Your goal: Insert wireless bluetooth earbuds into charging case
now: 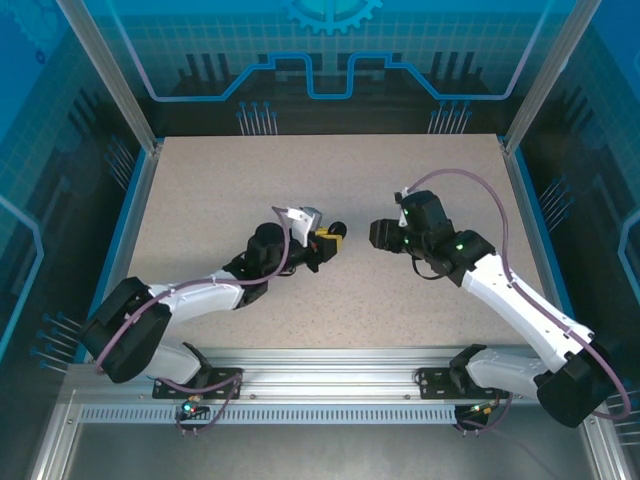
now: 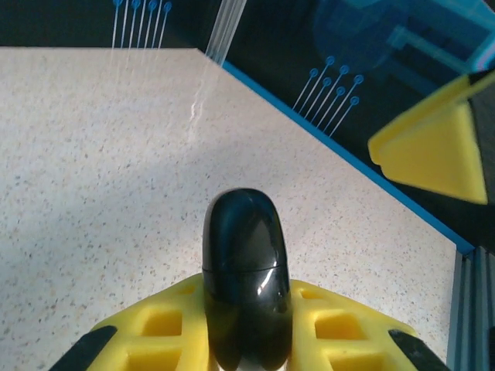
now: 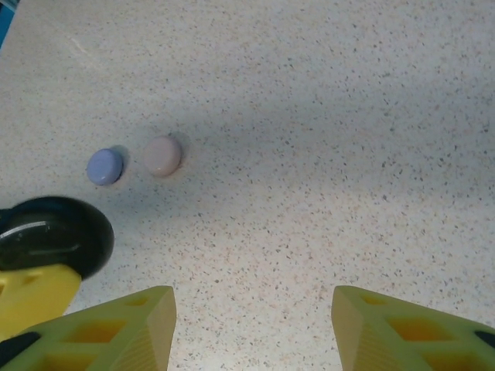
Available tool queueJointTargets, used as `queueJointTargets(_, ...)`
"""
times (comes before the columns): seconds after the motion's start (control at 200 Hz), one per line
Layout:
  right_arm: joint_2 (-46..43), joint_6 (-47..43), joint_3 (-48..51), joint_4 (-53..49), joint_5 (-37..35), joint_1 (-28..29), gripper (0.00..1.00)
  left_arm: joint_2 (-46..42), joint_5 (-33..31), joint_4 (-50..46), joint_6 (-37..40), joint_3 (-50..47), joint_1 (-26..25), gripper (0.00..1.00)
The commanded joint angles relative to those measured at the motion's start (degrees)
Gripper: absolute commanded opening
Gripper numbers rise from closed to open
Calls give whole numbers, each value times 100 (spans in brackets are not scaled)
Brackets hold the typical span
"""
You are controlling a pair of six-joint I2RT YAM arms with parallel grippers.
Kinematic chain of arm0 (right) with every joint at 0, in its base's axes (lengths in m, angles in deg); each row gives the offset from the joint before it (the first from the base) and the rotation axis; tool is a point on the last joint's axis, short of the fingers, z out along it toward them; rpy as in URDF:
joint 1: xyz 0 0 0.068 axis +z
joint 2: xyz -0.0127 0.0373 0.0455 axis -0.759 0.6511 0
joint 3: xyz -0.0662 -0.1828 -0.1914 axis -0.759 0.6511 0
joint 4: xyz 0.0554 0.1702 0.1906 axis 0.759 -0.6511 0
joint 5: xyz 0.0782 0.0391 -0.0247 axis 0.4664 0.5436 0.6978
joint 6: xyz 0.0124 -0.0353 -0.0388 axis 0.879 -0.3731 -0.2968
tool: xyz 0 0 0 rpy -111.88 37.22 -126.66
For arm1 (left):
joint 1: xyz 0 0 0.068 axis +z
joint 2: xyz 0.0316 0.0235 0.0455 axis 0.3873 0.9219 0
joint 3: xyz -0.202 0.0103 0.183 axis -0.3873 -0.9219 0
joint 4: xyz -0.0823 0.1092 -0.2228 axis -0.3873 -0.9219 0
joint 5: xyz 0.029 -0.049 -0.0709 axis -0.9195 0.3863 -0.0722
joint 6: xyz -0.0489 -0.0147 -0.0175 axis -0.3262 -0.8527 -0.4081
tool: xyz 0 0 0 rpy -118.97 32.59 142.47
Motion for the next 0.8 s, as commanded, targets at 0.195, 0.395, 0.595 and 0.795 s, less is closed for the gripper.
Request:
queueJointTargets(0.195, -282, 274, 337, 343, -415, -85, 59, 976, -113, -2116, -519, 1427, -5, 0)
queueJointTargets(0.395, -303, 287, 286, 234, -512, -88, 61, 1620, -382, -2829, -698, 2094, -6, 0)
queueJointTargets(0.595, -322, 287, 231, 135, -545, -94, 62, 2304, -270, -3027, -814, 2531, 5, 7)
queueJointTargets(0.795, -320, 279, 230, 92, -583, -103, 62, 2686, -277, -3082, -851, 2644, 56, 10)
